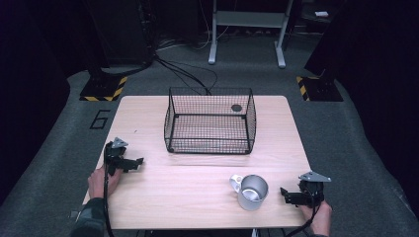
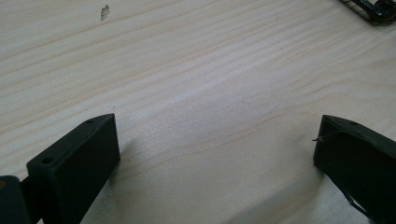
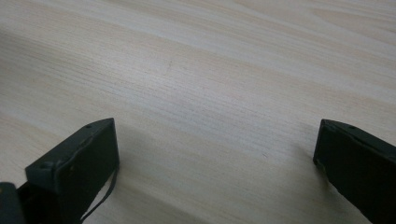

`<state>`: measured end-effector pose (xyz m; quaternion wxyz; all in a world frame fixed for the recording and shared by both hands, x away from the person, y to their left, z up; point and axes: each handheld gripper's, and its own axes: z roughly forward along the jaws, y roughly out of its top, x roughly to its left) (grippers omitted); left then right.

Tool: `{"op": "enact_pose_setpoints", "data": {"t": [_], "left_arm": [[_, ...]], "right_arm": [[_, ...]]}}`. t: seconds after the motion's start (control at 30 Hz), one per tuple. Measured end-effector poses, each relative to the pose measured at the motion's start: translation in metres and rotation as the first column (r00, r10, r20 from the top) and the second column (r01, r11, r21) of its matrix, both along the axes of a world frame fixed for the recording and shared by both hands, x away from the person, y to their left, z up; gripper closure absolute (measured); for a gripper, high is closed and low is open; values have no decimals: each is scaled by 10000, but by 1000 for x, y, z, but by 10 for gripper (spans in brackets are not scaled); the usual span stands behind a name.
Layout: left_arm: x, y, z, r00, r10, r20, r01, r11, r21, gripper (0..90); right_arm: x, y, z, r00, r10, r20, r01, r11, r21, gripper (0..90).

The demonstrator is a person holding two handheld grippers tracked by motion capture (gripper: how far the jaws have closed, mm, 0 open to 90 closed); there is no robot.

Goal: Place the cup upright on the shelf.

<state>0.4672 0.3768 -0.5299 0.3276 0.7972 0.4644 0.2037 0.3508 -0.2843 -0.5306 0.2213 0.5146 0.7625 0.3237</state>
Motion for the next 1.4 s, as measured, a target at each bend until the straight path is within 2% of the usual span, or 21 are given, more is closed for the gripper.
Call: {"op": "enact_pose_setpoints", "data": {"t": [0.03, 0.07, 0.5, 0.7, 0.73, 0.77, 0.83, 0.87, 0.9, 0.93, 1.03, 1.07, 1.1, 1.17, 1.2, 1.23, 1.33, 1.4], "left_arm": [[0, -1, -1, 9999, 120, 61, -119, 9998, -148, 3], [0, 0, 0, 10000, -18, -10, 18, 10000, 18, 3], [0, 0, 0, 10000, -9, 3, 9, 10000, 7, 3], [0, 0, 0, 10000, -1, -7, 1, 10000, 7, 4], [0, -1, 0, 10000, 86, 41, -86, 9999, -109, 4], [0, 0, 0, 10000, -10, -10, 10, 10000, 16, 4], [0, 0, 0, 10000, 2, 0, -2, 10000, 0, 4], [0, -1, 0, 10000, 89, 17, -89, 9998, -158, 4], [0, 0, 0, 10000, 35, -8, -35, 10000, -35, 4], [0, -1, -1, 10000, 81, 51, -80, 9999, -111, 4], [0, 0, 0, 10000, -1, 1, 1, 10000, 4, 4], [0, -1, -1, 9999, 112, 59, -111, 9998, -151, 4], [0, 0, 0, 10000, 9, -3, -9, 10000, -11, 4], [0, 0, 0, 10000, -10, -14, 10, 10000, 8, 4], [0, -1, -1, 9999, 120, 66, -119, 9998, -147, 4], [0, 0, 0, 10000, 40, -35, -40, 9999, -106, 4], [0, -1, -1, 9999, 142, 73, -141, 9997, -191, 4], [0, 0, 0, 10000, -9, -49, 9, 10000, 10, 4]], "right_arm": [[0, 0, 0, 10000, -1, -6, 1, 10000, 3, 0], [0, 0, 0, 10000, -1, -6, 1, 10000, 3, 0], [0, 0, 0, 10000, -76, 29, 77, 10000, -54, 0], [0, 2, 2, 9997, -166, -165, 165, 9998, -102, 0], [0, 2, 2, 9996, -167, -240, 166, 9998, -55, 0], [1, 2, 3, 9996, -129, -264, 126, 9999, -96, 0], [0, 2, 4, 9993, -129, -346, 136, 9997, 201, 0], [0, 2, 5, 9993, -119, -345, 132, 9992, 367, 0], [-1, 1, 5, 9995, -58, -303, 70, 9991, 407, 0], [-2, 2, 6, 9993, -185, -317, 203, 9983, 555, 0], [-2, 4, 11, 9995, -98, -297, 115, 9983, 578, 0], [-2, 5, 13, 9998, 25, -192, -14, 9983, 577, 0], [-3, 6, 16, 9998, 50, -200, -39, 9984, 561, 0], [-5, 9, 23, 9999, 113, -53, -110, 9984, 555, 0], [-7, 11, 26, 10000, 89, 21, -90, 9980, 626, 0], [-8, 12, 30, 9998, 174, 78, -178, 9981, 587, 0], [-11, 16, 40, 9995, 267, 166, -275, 9984, 498, 0], [-14, 18, 46, 9992, 309, 268, -322, 9981, 530, 0]]}}
